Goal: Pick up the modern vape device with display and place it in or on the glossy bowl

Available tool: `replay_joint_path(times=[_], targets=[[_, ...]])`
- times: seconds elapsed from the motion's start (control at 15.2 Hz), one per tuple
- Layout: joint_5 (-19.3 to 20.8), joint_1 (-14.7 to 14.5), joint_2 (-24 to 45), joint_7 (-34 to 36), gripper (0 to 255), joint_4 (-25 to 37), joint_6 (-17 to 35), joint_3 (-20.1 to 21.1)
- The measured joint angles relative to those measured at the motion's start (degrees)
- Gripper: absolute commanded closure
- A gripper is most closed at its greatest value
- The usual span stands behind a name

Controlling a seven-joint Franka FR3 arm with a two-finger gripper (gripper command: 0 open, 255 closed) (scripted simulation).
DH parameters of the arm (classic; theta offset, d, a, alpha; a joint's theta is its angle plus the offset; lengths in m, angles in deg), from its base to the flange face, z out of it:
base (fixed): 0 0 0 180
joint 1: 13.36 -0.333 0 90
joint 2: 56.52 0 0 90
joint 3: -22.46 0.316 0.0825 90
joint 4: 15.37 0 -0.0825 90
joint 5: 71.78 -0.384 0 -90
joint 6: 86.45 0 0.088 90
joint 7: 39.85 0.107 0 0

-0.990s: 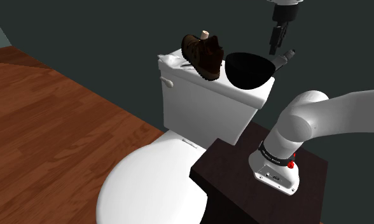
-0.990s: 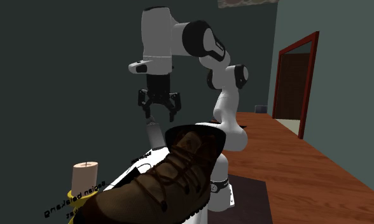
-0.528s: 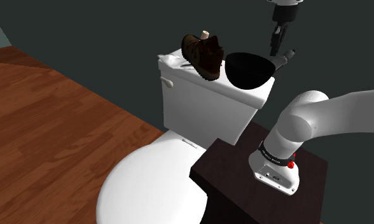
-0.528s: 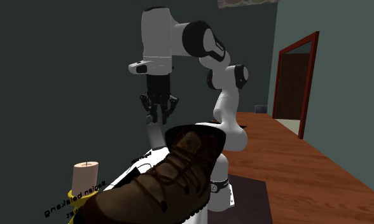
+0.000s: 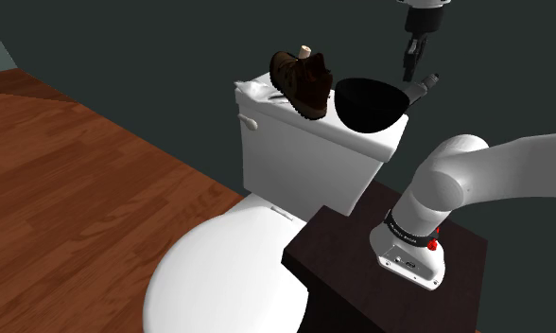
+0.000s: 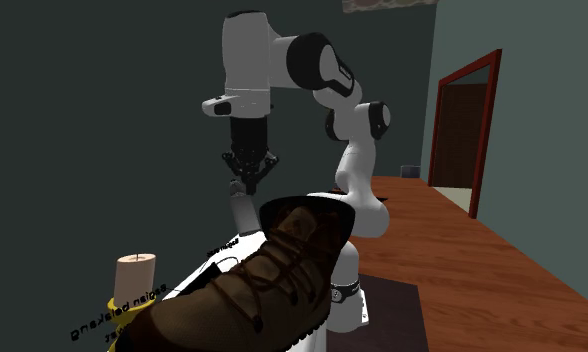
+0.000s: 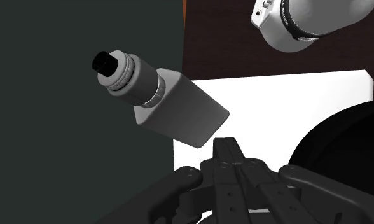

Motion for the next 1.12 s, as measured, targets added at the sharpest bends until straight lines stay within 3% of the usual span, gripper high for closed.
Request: replay_joint_path(times=[0.07,0.13,0.2,0.4,0.59,1.12], targets=[[0.00,0.00,0.00,0.00,0,0.00,0.00,0.00],[2.72,-1.34,1.74,-2.49,0,-0.39,-1.53,1.45],[8.17,-3.53,4.00,-7.20,0,-2.49,-3.36,3.77],[10.81,-4.52,5.06,-9.28,0,-3.78,-3.88,5.01],[23.54,-7.90,7.37,-17.33,0,-11.47,-4.23,8.33],[28.45,-7.64,4.40,-19.53,0,-17.43,-1.36,6.12]])
